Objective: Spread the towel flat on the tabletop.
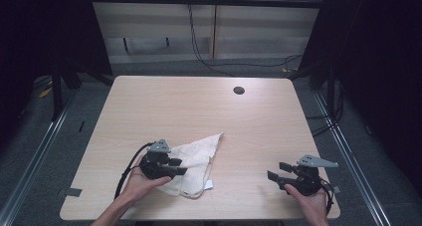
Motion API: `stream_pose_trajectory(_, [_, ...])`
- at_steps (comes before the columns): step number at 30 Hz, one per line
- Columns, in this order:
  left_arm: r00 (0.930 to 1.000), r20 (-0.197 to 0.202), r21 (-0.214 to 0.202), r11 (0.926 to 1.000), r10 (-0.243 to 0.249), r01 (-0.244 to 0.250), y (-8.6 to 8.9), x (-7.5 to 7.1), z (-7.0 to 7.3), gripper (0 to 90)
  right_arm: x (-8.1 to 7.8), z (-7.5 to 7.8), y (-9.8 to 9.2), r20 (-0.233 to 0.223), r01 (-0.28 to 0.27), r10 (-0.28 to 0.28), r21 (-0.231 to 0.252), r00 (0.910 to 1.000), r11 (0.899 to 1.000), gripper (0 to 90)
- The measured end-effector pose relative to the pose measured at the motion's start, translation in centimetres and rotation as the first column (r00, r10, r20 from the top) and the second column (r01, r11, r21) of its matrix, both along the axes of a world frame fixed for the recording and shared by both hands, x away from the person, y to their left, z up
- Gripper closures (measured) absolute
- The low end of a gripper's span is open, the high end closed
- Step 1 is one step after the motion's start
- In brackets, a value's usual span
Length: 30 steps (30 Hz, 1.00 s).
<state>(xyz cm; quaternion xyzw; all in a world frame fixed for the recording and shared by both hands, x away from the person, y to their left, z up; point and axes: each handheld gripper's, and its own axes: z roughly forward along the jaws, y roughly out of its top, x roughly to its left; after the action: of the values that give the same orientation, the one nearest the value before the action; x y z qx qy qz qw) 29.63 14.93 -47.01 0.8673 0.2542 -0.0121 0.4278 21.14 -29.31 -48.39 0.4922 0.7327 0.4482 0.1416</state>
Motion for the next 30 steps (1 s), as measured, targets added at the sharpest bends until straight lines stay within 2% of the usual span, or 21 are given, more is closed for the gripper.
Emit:
stream_pose_trajectory(1, [0.9998, 0.007, -0.023, 0.9996, -0.018, 0.018, -0.1, -0.4, 0.4, 60.1, 0.0, 0.0, 0.0, 0.0, -0.002, 0.002, 0.003, 1.0, 1.0, 34.1])
stream_pose_trajectory(2, [0.9998, 0.007, -0.023, 0.9996, -0.018, 0.018, -0.1, -0.4, 0.4, 63.4, 0.0, 0.0, 0.0, 0.0, -0.002, 0.002, 0.003, 1.0, 1.0, 34.1])
stream_pose_trajectory(3, [0.9989, 0.019, -0.031, 0.9986, -0.042, 0.043, -0.3, -0.9, 0.8, 63.4, 0.0, 0.1, 0.1, 0.001, -0.003, 0.003, 0.004, 1.0, 1.0, 34.1])
stream_pose_trajectory(4, [0.9973, 0.009, -0.038, 0.9966, -0.073, 0.073, -0.9, -1.7, 1.0, 71.6, 0.0, 0.0, 0.1, -0.002, -0.005, 0.005, 0.0, 1.0, 1.0, 34.1])
stream_pose_trajectory(5, [0.9973, 0.009, -0.038, 0.9966, -0.073, 0.073, -0.9, -1.7, 1.0, 74.0, 0.0, 0.0, 0.1, -0.004, -0.003, 0.003, -0.003, 1.0, 1.0, 34.1])
stream_pose_trajectory(6, [0.9942, 0.0, -0.013, 0.9941, -0.107, 0.107, -1.7, -2.5, 0.9, 76.0, 0.0, 0.0, 0.1, -0.002, -0.001, 0.001, -0.003, 1.0, 1.0, 33.9])
stream_pose_trajectory(7, [0.9942, 0.0, -0.013, 0.9941, -0.107, 0.107, -1.7, -2.5, 0.9, 77.3, 0.0, 0.0, 0.1, -0.003, 0.0, 0.0, -0.003, 1.0, 1.0, 33.8])
stream_pose_trajectory(8, [0.9888, -0.013, -0.005, 0.9888, -0.149, 0.149, -2.5, -3.0, 0.6, 78.3, 0.0, 0.0, 0.1, 0.003, 0.001, -0.001, -0.003, 1.0, 1.0, 33.8])
stream_pose_trajectory(9, [0.9853, -0.017, -0.001, 0.9855, -0.17, 0.17, -2.7, -3.2, 0.5, 79.3, -0.1, 0.1, 0.1, 0.009, 0.003, -0.003, -0.001, 1.0, 1.0, 33.8])
stream_pose_trajectory(10, [0.9853, -0.017, -0.001, 0.9855, -0.17, 0.17, -2.7, -3.2, 0.5, 80.4, -0.1, 0.1, 0.1, 0.009, 0.003, -0.003, -0.001, 1.0, 1.0, 33.8])
stream_pose_trajectory(11, [0.9812, -0.017, -0.004, 0.9814, -0.192, 0.192, -3.0, -3.4, 0.4, 80.4, -0.1, 0.2, 0.1, 0.015, 0.002, -0.002, 0.0, 0.9999, 1.0, 33.8])
stream_pose_trajectory(14, [0.9798, -0.011, 0.009, 0.9798, -0.2, 0.2, -3.3, -3.8, 0.1, 84.8, -0.1, 0.0, 0.2, -0.006, -0.011, 0.011, -0.004, 0.9999, 1.0, 32.0])
stream_pose_trajectory(15, [0.9765, -0.024, 0.01, 0.9766, -0.214, 0.215, -3.4, -3.8, -0.2, 86.2, -0.1, -0.1, 0.2, -0.009, -0.012, 0.012, -0.004, 0.9999, 1.0, 32.1])
stream_pose_trajectory(17, [0.9763, -0.021, 0.03, 0.976, -0.215, 0.216, -3.5, -3.9, -0.6, 88.1, -0.1, 0.0, 0.2, -0.004, -0.023, 0.023, -0.004, 0.9997, 1.0, 33.4])
stream_pose_trajectory(18, [0.9749, -0.027, 0.028, 0.9747, -0.221, 0.222, -3.6, -3.9, -0.9, 88.1, -0.1, 0.0, 0.3, -0.003, -0.028, 0.027, -0.008, 0.9996, 1.0, 33.3])
stream_pose_trajectory(19, [0.9754, -0.029, 0.046, 0.9744, -0.219, 0.22, -3.6, -3.8, -1.0, 88.0, -0.2, 0.0, 0.4, -0.003, -0.03, 0.03, -0.011, 0.9995, 0.999, 33.3])
stream_pose_trajectory(22, [0.9755, -0.033, 0.039, 0.975, -0.218, 0.219, -3.7, -3.6, -1.3, 85.7, -0.2, 0.1, 0.6, 0.001, -0.035, 0.035, -0.014, 0.9994, 0.999, 33.2])
stream_pose_trajectory(23, [0.9778, -0.026, 0.057, 0.9763, -0.208, 0.209, -3.7, -3.6, -1.4, 85.7, -0.2, 0.1, 0.6, 0.001, -0.035, 0.035, -0.014, 0.9994, 0.999, 33.2])
stream_pose_trajectory(24, [0.9768, -0.023, 0.11, 0.9706, -0.213, 0.214, -3.9, -3.6, -1.9, 83.6, -0.2, 0.1, 0.6, 0.0, -0.037, 0.037, -0.014, 0.9993, 0.999, 33.4])
stream_pose_trajectory(30, [0.9787, -0.031, 0.106, 0.973, -0.203, 0.205, -3.9, -3.5, -1.9, 80.3, -0.2, 0.1, 0.7, 0.0, -0.044, 0.044, -0.029, 0.999, 0.999, 34.2])
